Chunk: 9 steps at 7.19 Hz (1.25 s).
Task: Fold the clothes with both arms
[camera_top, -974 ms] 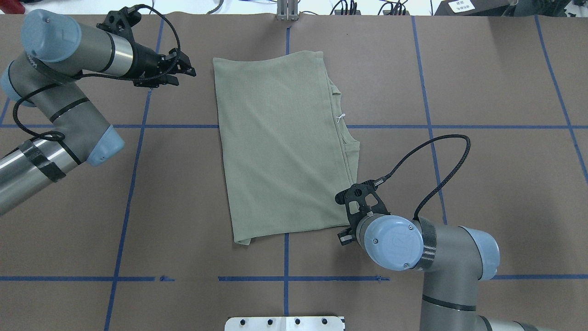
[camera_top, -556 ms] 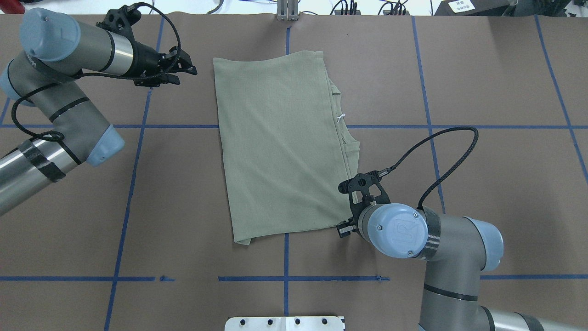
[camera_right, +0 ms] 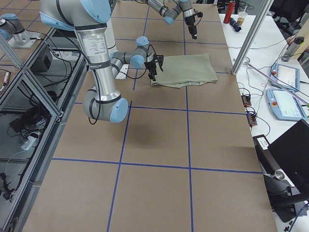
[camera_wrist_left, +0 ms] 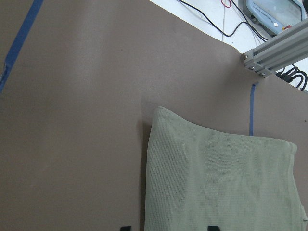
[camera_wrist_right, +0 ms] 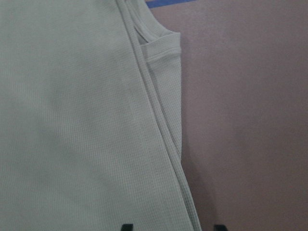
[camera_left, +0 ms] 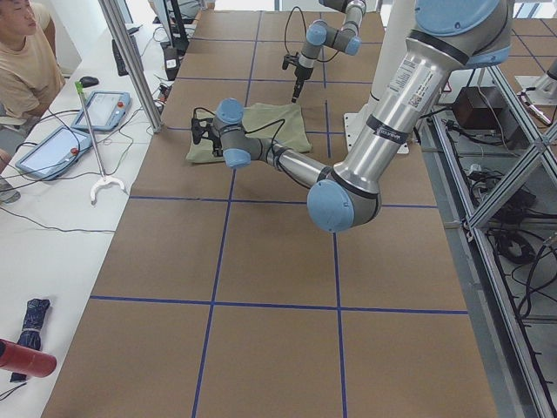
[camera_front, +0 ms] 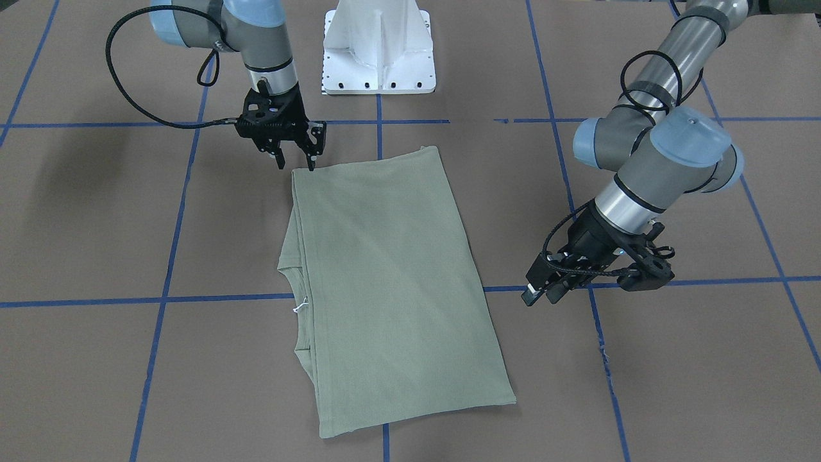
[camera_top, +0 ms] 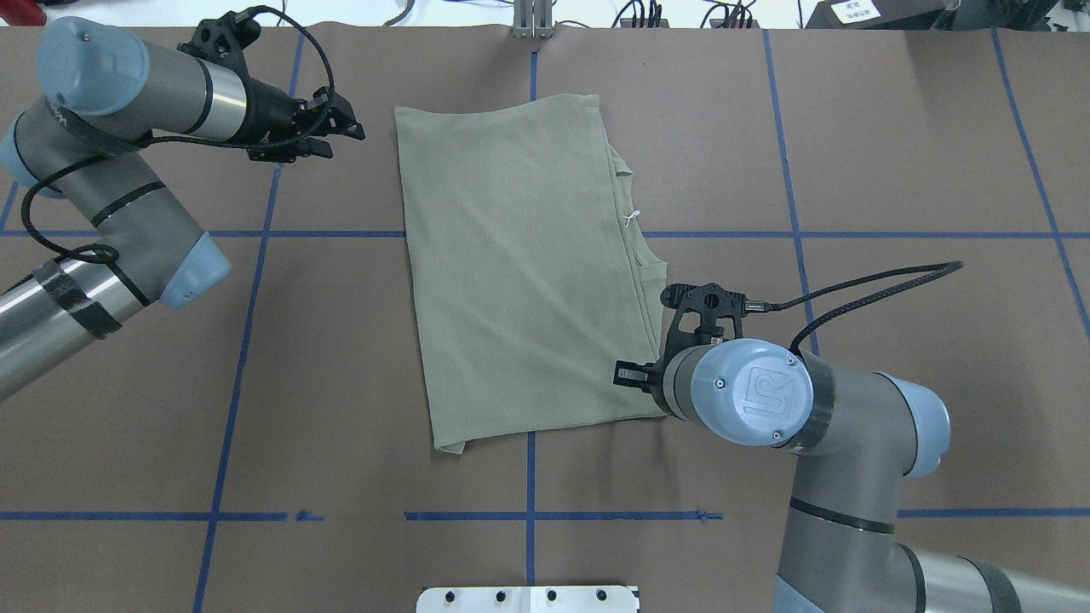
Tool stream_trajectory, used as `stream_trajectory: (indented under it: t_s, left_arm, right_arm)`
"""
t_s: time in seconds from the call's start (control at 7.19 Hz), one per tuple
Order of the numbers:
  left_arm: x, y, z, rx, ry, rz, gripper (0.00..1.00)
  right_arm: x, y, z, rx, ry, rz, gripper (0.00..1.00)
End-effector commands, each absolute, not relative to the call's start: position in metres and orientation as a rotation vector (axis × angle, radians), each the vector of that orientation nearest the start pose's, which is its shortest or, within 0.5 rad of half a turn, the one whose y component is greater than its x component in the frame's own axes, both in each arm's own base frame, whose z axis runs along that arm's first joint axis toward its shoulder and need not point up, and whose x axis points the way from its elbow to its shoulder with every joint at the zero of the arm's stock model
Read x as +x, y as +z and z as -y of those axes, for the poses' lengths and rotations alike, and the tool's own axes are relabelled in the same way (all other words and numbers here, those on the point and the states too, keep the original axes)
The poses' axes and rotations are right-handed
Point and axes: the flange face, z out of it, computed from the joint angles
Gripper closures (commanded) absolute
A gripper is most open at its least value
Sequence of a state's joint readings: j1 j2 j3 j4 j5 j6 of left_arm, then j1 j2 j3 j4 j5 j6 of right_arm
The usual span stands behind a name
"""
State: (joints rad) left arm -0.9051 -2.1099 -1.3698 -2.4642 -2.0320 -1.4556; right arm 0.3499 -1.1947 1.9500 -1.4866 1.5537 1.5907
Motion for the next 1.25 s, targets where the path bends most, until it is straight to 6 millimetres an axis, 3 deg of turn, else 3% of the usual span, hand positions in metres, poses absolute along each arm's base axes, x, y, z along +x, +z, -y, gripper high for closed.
stream_trajectory:
  t_s: [0.0, 0.14, 0.28, 0.56, 1.11]
  left_arm:
    - [0.367, 0.332, 0.609, 0.237, -0.399, -1.256, 0.38]
    - [0.367, 0.333, 0.609, 0.238, -0.398, -1.256, 0.38]
    - [0.366, 0.334, 0.609, 0.237, -0.4, -1.253, 0.38]
    - [0.367, 0.332, 0.609, 0.239, -0.399, -1.256, 0.38]
    - [0.367, 0.331, 0.61, 0.24, -0.4, -1.257, 0.38]
  right_arm:
    - [-0.525, 0.273, 0.347, 0.04, 0.642, 0.843, 0.33]
    - [-0.529, 0.28, 0.35, 0.029, 0.67, 0.829, 0.31]
    - [-0.534, 0.289, 0.353, 0.022, 0.688, 0.808, 0.21]
    - [-0.539, 0.29, 0.354, 0.006, 0.726, 0.804, 0.15]
    - [-0.55, 0.298, 0.355, 0.001, 0.723, 0.782, 0.14]
